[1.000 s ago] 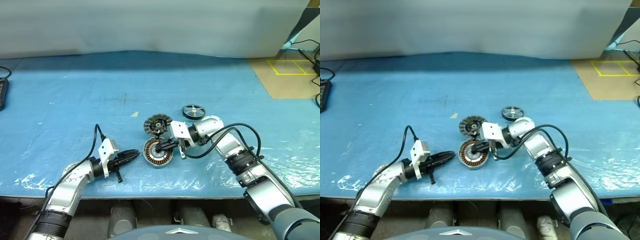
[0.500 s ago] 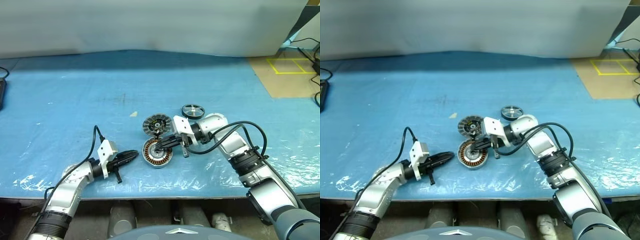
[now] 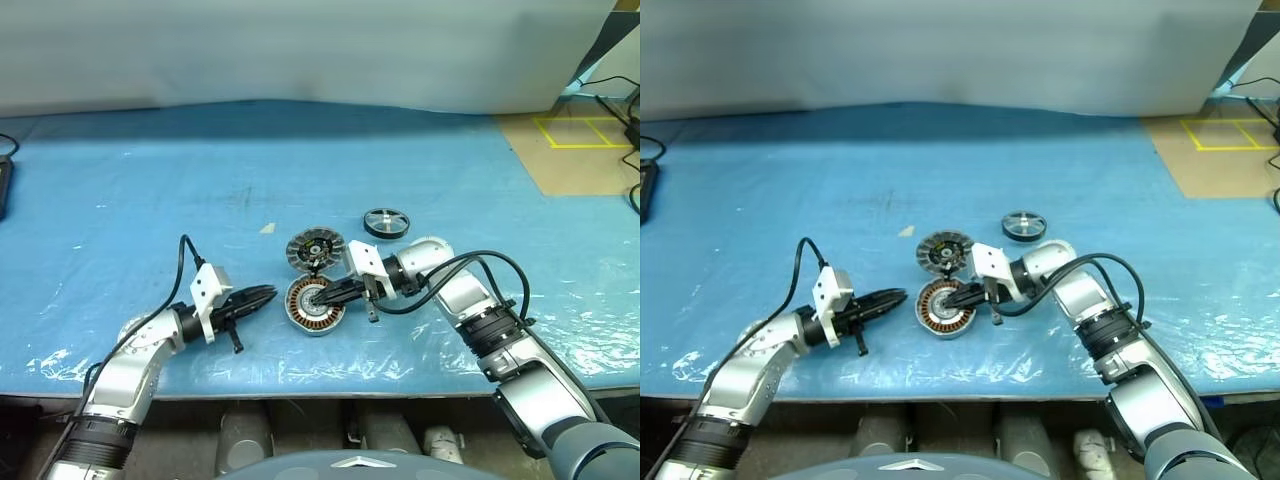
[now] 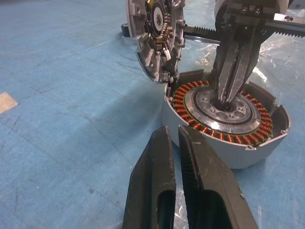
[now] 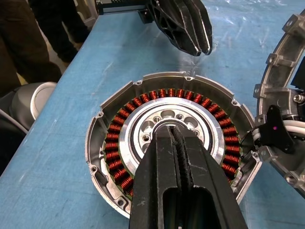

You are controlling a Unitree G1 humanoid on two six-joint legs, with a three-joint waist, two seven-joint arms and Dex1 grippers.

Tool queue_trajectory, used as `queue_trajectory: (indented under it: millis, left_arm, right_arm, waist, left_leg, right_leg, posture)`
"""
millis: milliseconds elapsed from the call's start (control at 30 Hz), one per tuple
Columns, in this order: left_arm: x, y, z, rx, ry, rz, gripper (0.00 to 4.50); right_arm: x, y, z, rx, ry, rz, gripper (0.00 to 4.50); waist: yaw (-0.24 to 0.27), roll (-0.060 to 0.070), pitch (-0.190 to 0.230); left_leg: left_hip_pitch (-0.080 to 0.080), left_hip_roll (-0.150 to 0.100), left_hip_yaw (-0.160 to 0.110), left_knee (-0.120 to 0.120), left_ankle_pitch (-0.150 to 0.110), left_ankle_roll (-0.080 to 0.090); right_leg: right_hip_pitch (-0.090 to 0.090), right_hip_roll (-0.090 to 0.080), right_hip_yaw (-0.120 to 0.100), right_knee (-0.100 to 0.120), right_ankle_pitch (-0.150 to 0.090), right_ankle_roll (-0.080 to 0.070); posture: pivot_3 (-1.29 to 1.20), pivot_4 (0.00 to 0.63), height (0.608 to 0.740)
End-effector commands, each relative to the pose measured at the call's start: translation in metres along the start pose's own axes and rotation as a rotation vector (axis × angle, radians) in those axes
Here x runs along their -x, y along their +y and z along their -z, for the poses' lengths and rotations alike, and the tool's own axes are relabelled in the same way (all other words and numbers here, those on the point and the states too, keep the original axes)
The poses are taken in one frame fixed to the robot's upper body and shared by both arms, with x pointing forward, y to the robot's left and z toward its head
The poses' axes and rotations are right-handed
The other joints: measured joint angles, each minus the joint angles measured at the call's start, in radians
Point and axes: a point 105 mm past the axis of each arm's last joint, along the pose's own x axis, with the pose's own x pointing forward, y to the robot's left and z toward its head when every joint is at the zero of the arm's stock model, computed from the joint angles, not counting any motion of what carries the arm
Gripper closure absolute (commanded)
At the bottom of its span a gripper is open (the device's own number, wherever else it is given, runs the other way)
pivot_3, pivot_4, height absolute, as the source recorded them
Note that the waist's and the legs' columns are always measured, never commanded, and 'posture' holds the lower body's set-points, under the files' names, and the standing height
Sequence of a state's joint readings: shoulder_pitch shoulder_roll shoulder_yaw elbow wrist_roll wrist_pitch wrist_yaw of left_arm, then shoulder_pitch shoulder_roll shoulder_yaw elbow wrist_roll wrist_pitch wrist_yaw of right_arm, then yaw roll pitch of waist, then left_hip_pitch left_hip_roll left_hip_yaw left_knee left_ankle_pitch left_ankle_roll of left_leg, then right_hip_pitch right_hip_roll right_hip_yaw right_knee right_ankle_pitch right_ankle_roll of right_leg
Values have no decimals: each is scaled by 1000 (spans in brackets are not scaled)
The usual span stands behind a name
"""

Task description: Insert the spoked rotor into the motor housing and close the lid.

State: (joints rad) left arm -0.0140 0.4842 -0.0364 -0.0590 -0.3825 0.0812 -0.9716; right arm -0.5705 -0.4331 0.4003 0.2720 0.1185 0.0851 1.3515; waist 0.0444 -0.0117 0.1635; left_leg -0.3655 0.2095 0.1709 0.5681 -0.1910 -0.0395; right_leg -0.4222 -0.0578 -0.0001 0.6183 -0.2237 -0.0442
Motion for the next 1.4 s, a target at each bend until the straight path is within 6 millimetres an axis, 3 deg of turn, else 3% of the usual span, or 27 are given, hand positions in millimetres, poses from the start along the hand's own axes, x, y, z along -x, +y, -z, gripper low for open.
queue_trajectory:
  millis: [33, 233, 500, 800, 967, 1167, 1400]
  left_arm:
    - [-1, 1, -16, -30, -41, 8, 4153]
    - [-7, -7, -21, -18, -48, 59, 4153]
    - [-11, -11, -31, -20, -52, 141, 4153]
    - [-12, -12, -20, -11, -35, 183, 4153]
    - [-9, -11, -17, -11, -32, 180, 4205]
    - [-14, -14, -12, 4, -51, 145, 4205]
    - [-17, -16, -13, 5, -59, 137, 4205]
  right_arm:
    - [12, -9, -18, 30, -85, 82, 4474]
    - [36, -12, -15, 24, -76, 198, 4474]
    - [87, -19, -4, -24, -2, 389, 4474]
    - [129, -37, 9, -115, 62, 557, 4474]
    - [148, -56, 3, -82, 108, 612, 3228]
    - [168, -83, -2, -30, 177, 651, 3228]
    - [172, -100, 7, -51, 211, 672, 3228]
  waist:
    - [0, 0, 0]
    - [2, 0, 0]
    - [3, 0, 0]
    - [2, 0, 0]
    - [-1, 0, 0]
    - [1, 0, 0]
    - [3, 0, 0]
  left_leg:
    - [0, 0, 0, 0, 0, 0]
    - [-1, 0, 0, 0, 0, 0]
    - [0, -1, 0, 0, 0, 0]
    - [-1, -1, 0, -1, 0, 0]
    - [0, -1, 0, 1, 0, 0]
    - [-2, -1, 0, 2, 0, 0]
    - [-3, 0, 0, 3, 0, 0]
  right_leg:
    - [0, 0, 0, 0, 0, 0]
    - [0, 0, 0, -1, 0, 0]
    - [0, 0, 0, -1, 0, 0]
    - [0, 0, 0, -1, 0, 0]
    - [0, 0, 0, 0, 0, 0]
    - [0, 0, 0, 0, 0, 0]
    - [-1, 0, -1, 1, 0, 0]
  posture:
    - [0, 150, 740]
    - [0, 150, 740]
    - [0, 150, 740]
    - [0, 150, 740]
    - [0, 150, 740]
    - [0, 150, 740]
    - [0, 150, 740]
